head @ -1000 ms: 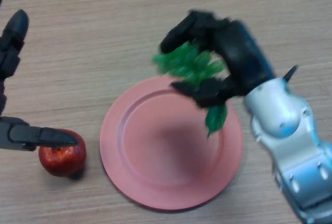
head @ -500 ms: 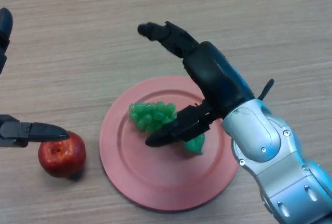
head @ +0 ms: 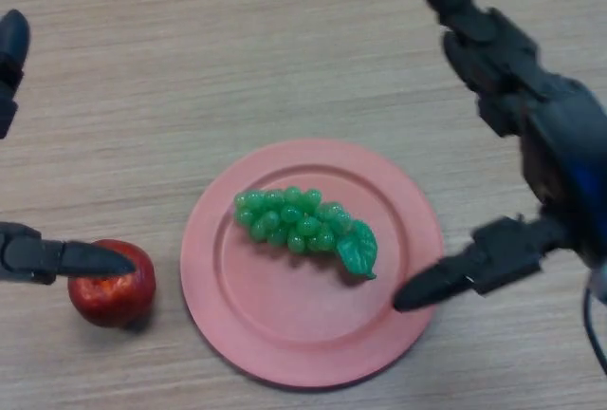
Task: Pick up the green grapes and place it on the plate
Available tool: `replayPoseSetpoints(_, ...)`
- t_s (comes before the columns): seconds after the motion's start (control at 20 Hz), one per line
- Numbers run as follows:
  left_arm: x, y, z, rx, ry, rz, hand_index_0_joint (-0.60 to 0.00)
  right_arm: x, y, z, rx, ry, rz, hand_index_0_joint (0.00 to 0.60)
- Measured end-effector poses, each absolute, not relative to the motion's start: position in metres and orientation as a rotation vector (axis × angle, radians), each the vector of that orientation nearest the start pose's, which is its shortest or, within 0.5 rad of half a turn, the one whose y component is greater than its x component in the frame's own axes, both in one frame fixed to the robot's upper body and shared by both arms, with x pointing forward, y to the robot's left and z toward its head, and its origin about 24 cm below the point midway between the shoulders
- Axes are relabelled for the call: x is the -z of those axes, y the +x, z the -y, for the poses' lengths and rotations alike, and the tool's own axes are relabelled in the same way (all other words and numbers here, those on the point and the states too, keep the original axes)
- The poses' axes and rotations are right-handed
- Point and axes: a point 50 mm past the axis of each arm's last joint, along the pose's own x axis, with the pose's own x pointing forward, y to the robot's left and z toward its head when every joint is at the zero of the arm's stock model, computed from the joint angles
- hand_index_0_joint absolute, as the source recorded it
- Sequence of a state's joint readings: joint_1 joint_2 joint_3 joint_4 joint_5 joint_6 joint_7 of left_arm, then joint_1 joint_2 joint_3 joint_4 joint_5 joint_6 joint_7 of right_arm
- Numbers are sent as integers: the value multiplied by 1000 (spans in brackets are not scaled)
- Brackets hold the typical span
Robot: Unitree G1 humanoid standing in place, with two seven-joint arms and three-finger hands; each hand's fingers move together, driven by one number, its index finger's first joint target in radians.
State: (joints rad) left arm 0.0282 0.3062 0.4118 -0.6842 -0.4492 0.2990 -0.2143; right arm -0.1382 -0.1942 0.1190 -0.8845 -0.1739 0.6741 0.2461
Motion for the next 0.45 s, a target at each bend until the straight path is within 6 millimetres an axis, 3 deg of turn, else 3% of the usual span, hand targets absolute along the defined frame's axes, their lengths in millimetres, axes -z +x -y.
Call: replayPoseSetpoints(0.45,-205,192,-217,107,83,488,0,-193,206,128,-288,-311,352,0)
